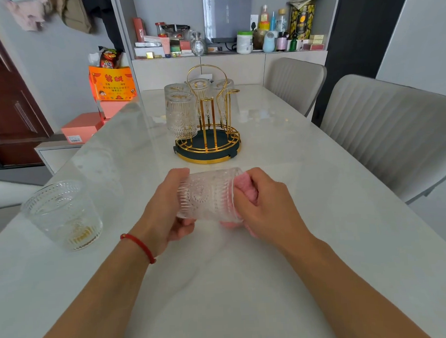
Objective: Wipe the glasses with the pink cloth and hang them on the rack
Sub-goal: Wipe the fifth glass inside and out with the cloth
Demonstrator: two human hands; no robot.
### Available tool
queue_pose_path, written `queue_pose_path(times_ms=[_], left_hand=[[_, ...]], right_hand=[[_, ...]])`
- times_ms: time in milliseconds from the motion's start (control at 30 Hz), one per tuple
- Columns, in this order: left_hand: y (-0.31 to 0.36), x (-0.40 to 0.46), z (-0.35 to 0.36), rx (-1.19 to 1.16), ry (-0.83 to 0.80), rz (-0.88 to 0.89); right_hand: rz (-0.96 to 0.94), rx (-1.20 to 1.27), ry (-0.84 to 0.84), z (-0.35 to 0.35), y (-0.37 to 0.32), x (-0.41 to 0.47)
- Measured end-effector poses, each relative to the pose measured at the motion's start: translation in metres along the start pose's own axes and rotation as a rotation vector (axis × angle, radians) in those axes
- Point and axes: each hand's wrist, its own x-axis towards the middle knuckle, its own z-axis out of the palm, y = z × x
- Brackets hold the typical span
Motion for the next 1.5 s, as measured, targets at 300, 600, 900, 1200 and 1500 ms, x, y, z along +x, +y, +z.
queue_pose_path(times_ms=[300, 600, 900, 1200, 1500], left_hand=[[-0.002, 0.003, -0.002, -0.013, -0.174, -0.031], [-0.003, 0.0, -0.009, 0.125, -0.135, -0.115], [-0.005, 0.001, 0.005, 0.097, -0.03, -0.017], [-0.005, 0.003, -0.006, 0.06, -0.235, -0.092], [-0.005, 0.001, -0.007, 0.147, -0.186, -0.192]], right_hand=[[0.005, -0.016, 0.138, -0.001, 0.0, 0.003], [-0.26, -0.311, 0.013, -0.008, 0.0, 0.0], [-0.066, -0.077, 0.021, -0.002, 0.006, 0.0], [-0.088, -0.061, 0.167, -0.005, 0.001, 0.001], [-0.314, -0.451, 0.067, -0.012, -0.003, -0.002]])
